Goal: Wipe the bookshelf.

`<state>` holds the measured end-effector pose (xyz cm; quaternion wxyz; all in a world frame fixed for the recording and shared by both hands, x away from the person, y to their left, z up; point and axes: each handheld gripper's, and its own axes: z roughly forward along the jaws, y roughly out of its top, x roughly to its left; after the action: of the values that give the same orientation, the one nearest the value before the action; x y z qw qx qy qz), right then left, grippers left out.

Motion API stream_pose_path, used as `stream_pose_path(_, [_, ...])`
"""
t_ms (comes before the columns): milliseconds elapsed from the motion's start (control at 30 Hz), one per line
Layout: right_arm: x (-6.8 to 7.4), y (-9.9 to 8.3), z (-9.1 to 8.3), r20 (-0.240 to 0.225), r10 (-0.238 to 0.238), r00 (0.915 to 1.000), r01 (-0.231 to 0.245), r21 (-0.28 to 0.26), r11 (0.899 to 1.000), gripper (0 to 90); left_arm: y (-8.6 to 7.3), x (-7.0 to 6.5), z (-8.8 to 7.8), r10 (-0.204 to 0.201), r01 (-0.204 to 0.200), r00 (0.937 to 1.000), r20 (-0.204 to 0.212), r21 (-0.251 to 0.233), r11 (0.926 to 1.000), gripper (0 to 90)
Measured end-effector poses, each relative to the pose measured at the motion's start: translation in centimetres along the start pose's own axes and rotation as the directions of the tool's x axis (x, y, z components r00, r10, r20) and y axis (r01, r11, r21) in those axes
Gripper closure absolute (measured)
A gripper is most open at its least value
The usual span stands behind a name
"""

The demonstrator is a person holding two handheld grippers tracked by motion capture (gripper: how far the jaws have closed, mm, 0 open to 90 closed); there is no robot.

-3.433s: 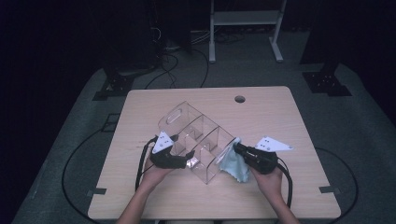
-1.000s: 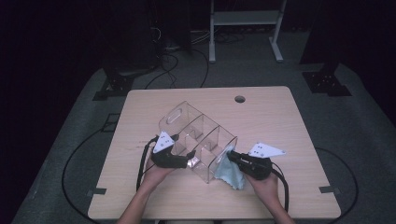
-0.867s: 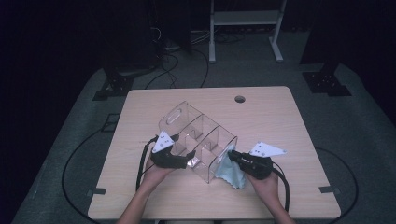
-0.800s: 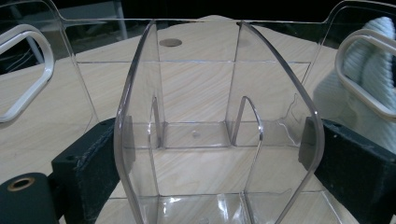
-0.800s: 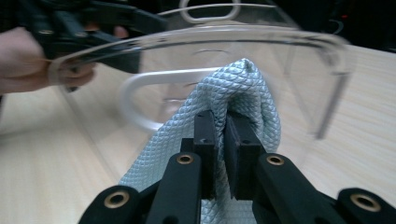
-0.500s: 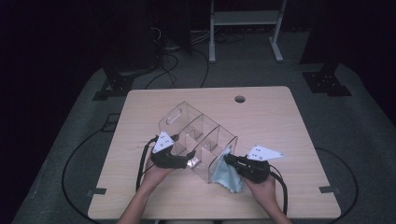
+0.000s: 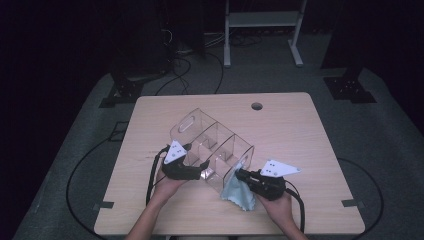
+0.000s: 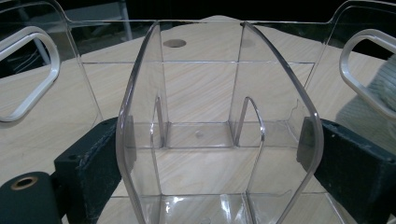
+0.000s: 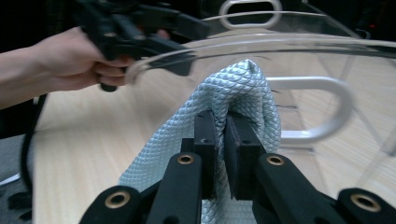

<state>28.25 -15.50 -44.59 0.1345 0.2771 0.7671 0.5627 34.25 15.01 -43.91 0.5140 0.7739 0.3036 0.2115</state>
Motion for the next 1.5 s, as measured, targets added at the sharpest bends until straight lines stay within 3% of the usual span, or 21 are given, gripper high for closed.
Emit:
stream_pose_path(100, [1.0, 0.1, 0.1, -0.006, -0.033, 0.9994, 0.033, 0.0, 0.999, 83.3, 0.0, 0.0, 0.1, -0.007, 0.007, 0.9999, -0.013, 0.001, 1.0, 7.7])
stream_pose_path(300, [1.3, 0.7, -0.3, -0.017, -0.038, 0.9991, 0.037, -0.023, 0.999, 83.3, 0.1, -0.1, 0.1, -0.007, 0.007, 0.9998, -0.017, 0.004, 1.0, 7.7])
stream_pose_path(500, [1.9, 0.2, 0.3, -0.019, -0.055, 0.9983, 0.056, 0.009, 0.998, 83.4, 0.1, 0.0, 0.2, -0.009, 0.009, 0.9998, -0.02, 0.001, 1.0, 7.6])
stream_pose_path(633, [2.3, 1.2, -0.3, -0.017, -0.077, 0.9969, 0.076, -0.033, 0.997, 83.4, 0.1, -0.1, 0.4, -0.01, 0.01, 0.9998, -0.018, -0.003, 0.9999, 7.6])
stream_pose_path(700, [2.2, 1.2, -0.2, -0.008, -0.086, 0.9963, 0.085, -0.029, 0.996, 83.4, 0.1, -0.1, 0.4, -0.011, 0.011, 0.9998, -0.018, -0.002, 0.9999, 7.6])
stream_pose_path(867, [2.0, -0.1, 0.6, -0.008, -0.072, 0.9974, 0.072, 0.028, 0.997, 83.4, 0.1, -0.1, 0.4, -0.016, 0.016, 0.9997, -0.016, -0.007, 0.9998, 7.5])
stream_pose_path(1067, [2.1, 0.9, -0.2, -0.01, -0.07, 0.9975, 0.07, -0.017, 0.997, 83.3, 0.1, -0.1, 0.5, -0.016, 0.016, 0.9998, -0.006, -0.005, 0.9999, 7.3])
stream_pose_path(1200, [1.8, 0.6, 0.0, -0.019, -0.037, 0.9991, 0.037, 0.011, 0.999, 83.3, 0.1, 0.0, 0.4, -0.015, 0.015, 0.9998, 0.012, -0.003, 0.9999, 6.8])
stream_pose_path(1300, [1.9, 0.7, -0.3, -0.013, -0.053, 0.9985, 0.053, 0.02, 0.998, 83.3, 0.1, -0.1, 0.4, -0.01, 0.01, 0.9992, 0.039, -0.003, 0.9999, 6.4])
stream_pose_path(1500, [1.1, 0.6, -1.3, -0.004, -0.026, 0.9997, 0.026, 0.028, 0.999, 83.3, 0.2, -0.6, 0.5, 0.003, -0.003, 0.9977, 0.067, 0.003, 1.0, 5.8])
